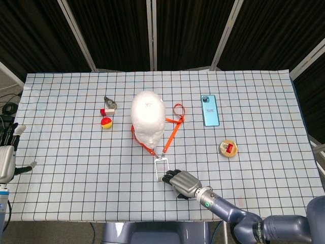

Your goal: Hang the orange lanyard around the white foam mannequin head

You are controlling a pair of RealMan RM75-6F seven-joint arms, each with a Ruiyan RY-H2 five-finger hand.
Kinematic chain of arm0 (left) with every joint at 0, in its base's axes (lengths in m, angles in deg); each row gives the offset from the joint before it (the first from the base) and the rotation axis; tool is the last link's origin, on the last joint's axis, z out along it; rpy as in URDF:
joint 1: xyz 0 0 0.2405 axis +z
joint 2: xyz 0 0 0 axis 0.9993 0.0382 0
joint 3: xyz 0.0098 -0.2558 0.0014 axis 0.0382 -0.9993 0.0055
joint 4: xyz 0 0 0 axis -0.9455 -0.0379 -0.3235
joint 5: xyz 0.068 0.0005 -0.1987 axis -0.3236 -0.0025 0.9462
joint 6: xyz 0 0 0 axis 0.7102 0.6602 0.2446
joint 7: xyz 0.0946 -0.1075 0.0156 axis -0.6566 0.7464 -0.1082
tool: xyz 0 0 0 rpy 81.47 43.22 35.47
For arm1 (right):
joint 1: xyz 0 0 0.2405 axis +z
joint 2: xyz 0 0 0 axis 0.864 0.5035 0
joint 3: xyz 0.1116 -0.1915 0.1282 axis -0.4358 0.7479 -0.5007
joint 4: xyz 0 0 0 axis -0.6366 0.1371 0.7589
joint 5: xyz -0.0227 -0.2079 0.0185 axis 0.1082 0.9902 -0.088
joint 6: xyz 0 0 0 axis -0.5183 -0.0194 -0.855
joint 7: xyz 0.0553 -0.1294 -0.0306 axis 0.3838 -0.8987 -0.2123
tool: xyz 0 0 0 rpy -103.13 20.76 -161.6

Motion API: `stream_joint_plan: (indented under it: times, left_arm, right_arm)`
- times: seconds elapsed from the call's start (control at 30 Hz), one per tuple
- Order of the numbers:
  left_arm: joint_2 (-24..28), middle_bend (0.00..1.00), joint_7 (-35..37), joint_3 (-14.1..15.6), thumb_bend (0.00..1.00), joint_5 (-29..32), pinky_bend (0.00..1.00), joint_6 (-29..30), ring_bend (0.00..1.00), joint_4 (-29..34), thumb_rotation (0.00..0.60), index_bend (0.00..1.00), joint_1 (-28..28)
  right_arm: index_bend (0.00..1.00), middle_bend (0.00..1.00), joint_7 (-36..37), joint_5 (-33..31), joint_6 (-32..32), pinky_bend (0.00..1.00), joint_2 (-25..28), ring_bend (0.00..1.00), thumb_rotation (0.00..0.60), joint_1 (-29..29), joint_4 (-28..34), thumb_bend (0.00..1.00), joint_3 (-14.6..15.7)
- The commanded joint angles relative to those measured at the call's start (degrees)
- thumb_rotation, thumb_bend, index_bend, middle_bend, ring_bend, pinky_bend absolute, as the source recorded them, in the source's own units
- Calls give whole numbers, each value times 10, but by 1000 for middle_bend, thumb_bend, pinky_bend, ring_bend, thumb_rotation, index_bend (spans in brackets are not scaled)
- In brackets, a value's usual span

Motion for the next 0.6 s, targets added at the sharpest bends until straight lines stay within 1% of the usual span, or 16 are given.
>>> stream_joint_plan:
  times: [0.03, 0.33, 0.4, 0.47, 0.6]
  left_arm:
    - [0, 0, -2, -1, 0, -3, 0, 0, 0, 1, 600, 0, 2]
    - [-1, 0, -5, -4, 0, -6, 0, -2, 0, 3, 600, 0, 5]
    - [-2, 0, -6, -4, 0, -7, 0, -3, 0, 4, 600, 0, 6]
    - [-2, 0, -7, -4, 0, -8, 0, -4, 0, 4, 600, 0, 7]
    - [-2, 0, -6, -6, 0, -7, 0, -5, 0, 2, 600, 0, 8]
  right_arm:
    - [192, 209, 2, 10, -5, 191, 13, 113, 600, -2, 23, 1000, 13]
    - [192, 209, 0, 51, -15, 190, 52, 113, 600, -8, 86, 1000, 54]
    - [192, 207, 0, 61, -14, 160, 59, 112, 600, -10, 95, 1000, 62]
    - [192, 205, 3, 79, 1, 111, 63, 111, 600, -18, 100, 1000, 66]
    - [191, 199, 23, 149, 65, 100, 74, 105, 600, -39, 95, 1000, 64]
